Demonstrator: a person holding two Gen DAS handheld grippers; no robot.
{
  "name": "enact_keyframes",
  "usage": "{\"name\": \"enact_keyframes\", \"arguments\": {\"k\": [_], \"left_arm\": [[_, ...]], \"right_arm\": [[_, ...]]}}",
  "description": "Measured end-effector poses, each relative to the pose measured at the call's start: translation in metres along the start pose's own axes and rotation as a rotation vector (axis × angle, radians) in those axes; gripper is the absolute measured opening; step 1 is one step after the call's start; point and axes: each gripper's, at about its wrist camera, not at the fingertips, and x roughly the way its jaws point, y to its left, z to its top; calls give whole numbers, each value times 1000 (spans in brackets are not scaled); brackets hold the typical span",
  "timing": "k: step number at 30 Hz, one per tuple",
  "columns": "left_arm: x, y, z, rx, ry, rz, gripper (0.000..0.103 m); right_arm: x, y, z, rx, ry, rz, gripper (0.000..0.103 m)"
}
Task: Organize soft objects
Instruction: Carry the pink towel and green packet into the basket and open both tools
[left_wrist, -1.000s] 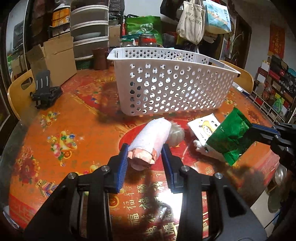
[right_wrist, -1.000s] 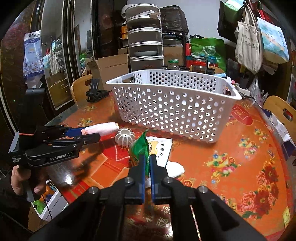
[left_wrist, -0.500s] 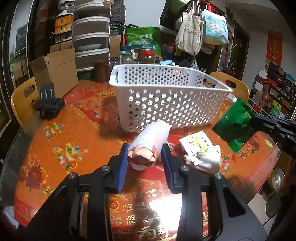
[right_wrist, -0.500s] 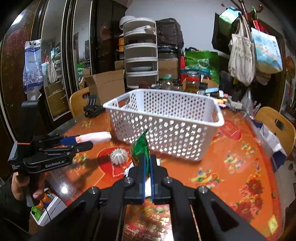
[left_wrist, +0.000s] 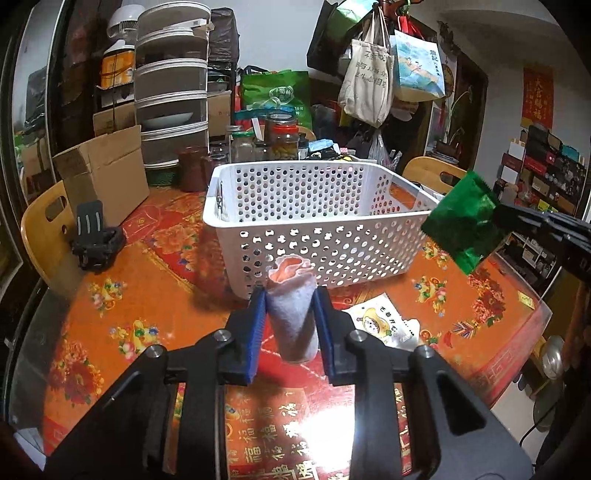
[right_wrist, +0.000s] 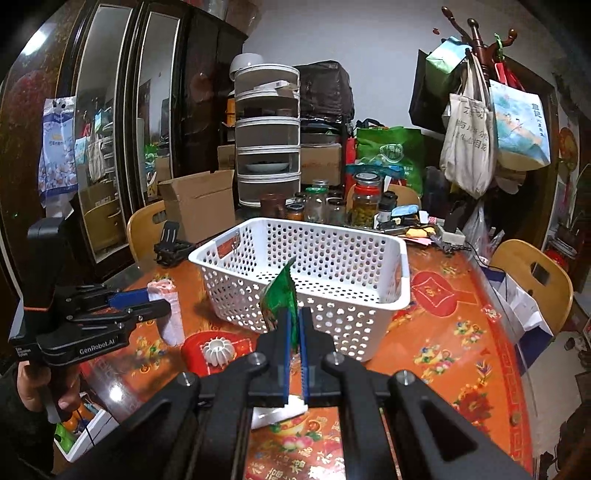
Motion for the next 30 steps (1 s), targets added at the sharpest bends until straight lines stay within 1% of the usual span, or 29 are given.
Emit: {"name": "enact_keyframes", "arguments": {"k": [3,6,12,21,25,30], "left_arm": [[2,3,0,-10,4,-9,23],[-2,2,5,-7,-10,-13,23],[-10,-2,26,2,-38,-27,23],[-12,-5,84,3,-84,-60,23],[-2,-2,114,-11,-84,-76,23],[28,3,148,-29,-53,-68,23]], "right_arm": [[0,-2,0,7,-1,-2,3],[0,-5,1,8,3,-5,3],[-2,-11,16,16,-19,0,3],[17,-26,55,19,-20,-15,3],[35,-32,69,24,-1,-30,3],[61,-41,83,39,29,-43,3]]}}
